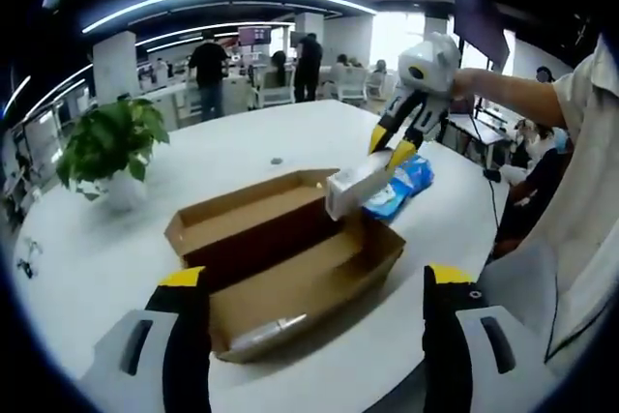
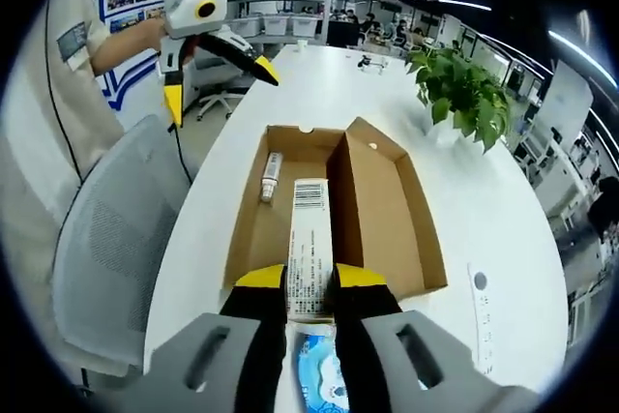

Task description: Operate the shoe box by opening the lid, removing the specified soft item, and placing it in the target area until the item is outside and the box remains undamaged.

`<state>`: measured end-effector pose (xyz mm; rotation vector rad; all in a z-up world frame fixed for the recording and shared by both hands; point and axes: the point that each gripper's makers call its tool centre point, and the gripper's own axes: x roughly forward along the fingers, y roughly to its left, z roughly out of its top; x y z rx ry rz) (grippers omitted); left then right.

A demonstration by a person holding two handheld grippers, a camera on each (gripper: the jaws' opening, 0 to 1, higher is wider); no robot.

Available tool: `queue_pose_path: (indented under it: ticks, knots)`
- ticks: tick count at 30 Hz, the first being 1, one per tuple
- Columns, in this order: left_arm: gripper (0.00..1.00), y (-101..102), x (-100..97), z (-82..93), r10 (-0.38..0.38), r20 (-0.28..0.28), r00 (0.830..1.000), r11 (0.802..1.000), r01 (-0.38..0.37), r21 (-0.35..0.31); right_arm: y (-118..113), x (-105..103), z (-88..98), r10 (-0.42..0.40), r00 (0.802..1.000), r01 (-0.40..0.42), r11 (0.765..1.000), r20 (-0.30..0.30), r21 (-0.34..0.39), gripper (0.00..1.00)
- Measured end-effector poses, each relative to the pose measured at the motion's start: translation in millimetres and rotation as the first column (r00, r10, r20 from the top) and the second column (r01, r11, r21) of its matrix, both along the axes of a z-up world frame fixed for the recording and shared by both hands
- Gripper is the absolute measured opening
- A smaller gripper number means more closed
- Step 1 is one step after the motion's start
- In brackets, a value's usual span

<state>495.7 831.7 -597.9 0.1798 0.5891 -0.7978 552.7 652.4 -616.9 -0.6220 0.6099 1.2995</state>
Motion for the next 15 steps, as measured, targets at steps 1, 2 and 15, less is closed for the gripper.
queue_pose_path:
  ticks: [1, 2, 15]
  knots:
    - [0.96, 0.5, 0.0, 0.0, 0.001, -0.001, 1.000, 1.000, -0.001, -0.001, -4.7, 1.9, 2.0, -0.008, 1.000, 0.008, 1.000, 0.004, -0.001, 0.15]
    - [0.97, 0.7, -0.2, 0.0, 0.001, -0.002, 1.000, 1.000, -0.001, -0.002, -9.8, 4.0, 3.4, -0.016, 1.000, 0.016, 1.000, 0.009, -0.003, 0.15]
    - [1.00, 2.9, -0.7, -2.4, -0.003, -0.017, 1.000, 1.000, 0.003, -0.006, -67.7, 19.1, 11.6, -0.072, 0.997, 0.073, 0.996, 0.031, -0.047, 0.15]
